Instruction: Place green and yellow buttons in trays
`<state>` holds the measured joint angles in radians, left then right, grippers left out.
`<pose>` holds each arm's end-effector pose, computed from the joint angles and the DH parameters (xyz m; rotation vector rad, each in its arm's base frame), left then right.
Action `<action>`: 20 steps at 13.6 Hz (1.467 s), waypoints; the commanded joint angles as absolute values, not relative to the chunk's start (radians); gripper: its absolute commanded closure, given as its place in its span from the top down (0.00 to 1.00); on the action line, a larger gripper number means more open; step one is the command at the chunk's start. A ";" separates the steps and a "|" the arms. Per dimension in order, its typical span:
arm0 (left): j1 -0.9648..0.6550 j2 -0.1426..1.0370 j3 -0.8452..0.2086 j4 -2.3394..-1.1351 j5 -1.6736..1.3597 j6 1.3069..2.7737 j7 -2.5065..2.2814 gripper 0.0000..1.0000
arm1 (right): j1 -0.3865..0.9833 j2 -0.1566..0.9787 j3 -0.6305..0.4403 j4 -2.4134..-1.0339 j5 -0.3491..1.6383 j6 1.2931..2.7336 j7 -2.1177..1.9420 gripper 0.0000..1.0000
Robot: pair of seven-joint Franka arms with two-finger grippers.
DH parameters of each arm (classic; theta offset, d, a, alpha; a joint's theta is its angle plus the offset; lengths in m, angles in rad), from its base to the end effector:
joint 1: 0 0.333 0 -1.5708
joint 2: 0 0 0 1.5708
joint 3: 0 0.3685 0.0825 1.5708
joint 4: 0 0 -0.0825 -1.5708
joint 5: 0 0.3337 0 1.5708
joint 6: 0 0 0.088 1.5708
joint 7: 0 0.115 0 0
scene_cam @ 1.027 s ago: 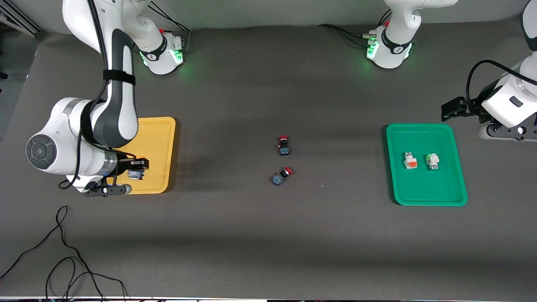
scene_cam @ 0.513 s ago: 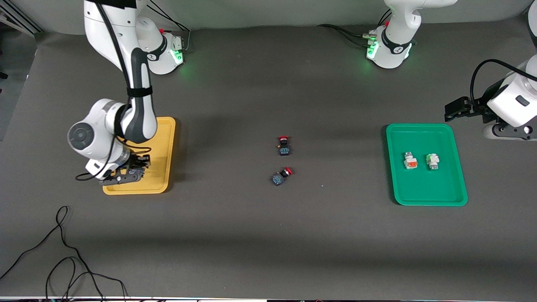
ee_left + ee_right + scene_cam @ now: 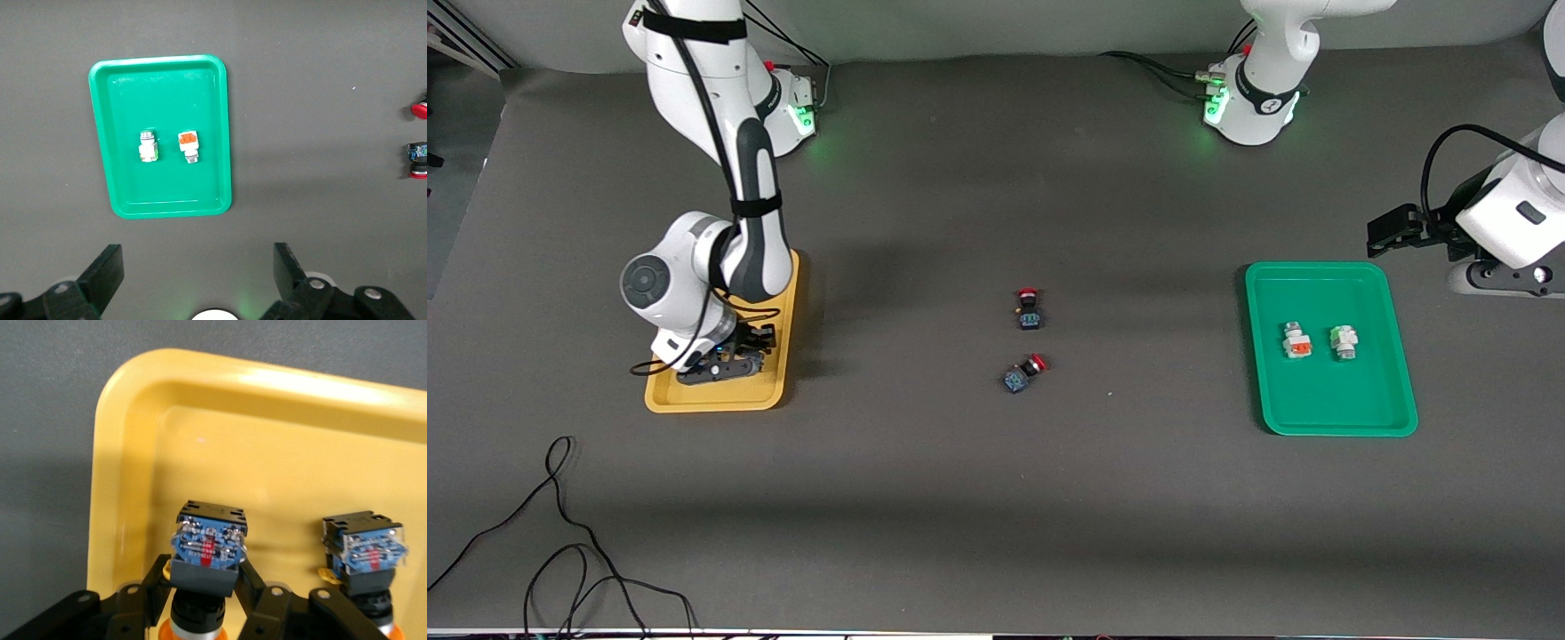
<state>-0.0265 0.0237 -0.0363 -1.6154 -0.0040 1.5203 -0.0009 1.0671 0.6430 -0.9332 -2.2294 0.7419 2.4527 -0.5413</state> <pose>0.5025 -0.0318 0.6344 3.1335 -0.0970 -0.1866 0.5144 0.0904 0.2600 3.0676 0.2220 -0.0573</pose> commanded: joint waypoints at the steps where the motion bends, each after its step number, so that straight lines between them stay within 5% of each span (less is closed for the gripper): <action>1: -0.015 0.020 -0.046 -1.600 -0.005 1.505 0.009 1.00 | 1.072 0.647 -0.945 -2.230 0.778 2.461 -0.575 0.97; 8: -0.017 0.011 -0.044 -1.605 -0.003 1.514 0.011 1.00 | 1.103 0.513 -1.032 -2.217 0.759 2.357 -0.566 1.00; 13: -0.021 0.014 -0.044 -1.605 0.002 1.506 0.011 1.00 | 1.319 0.495 -1.458 -1.995 0.585 1.935 -0.554 0.94; 20: -0.023 0.020 -0.046 -1.605 0.003 1.509 0.011 1.00 | 1.292 0.500 -1.681 -1.548 0.425 1.406 -0.462 0.95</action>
<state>-0.0217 0.0269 -0.0442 -1.6045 -0.0031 1.5200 0.0021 1.3079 0.4973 -1.6569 -1.6380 0.4560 1.5124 -0.5211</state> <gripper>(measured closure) 0.000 0.048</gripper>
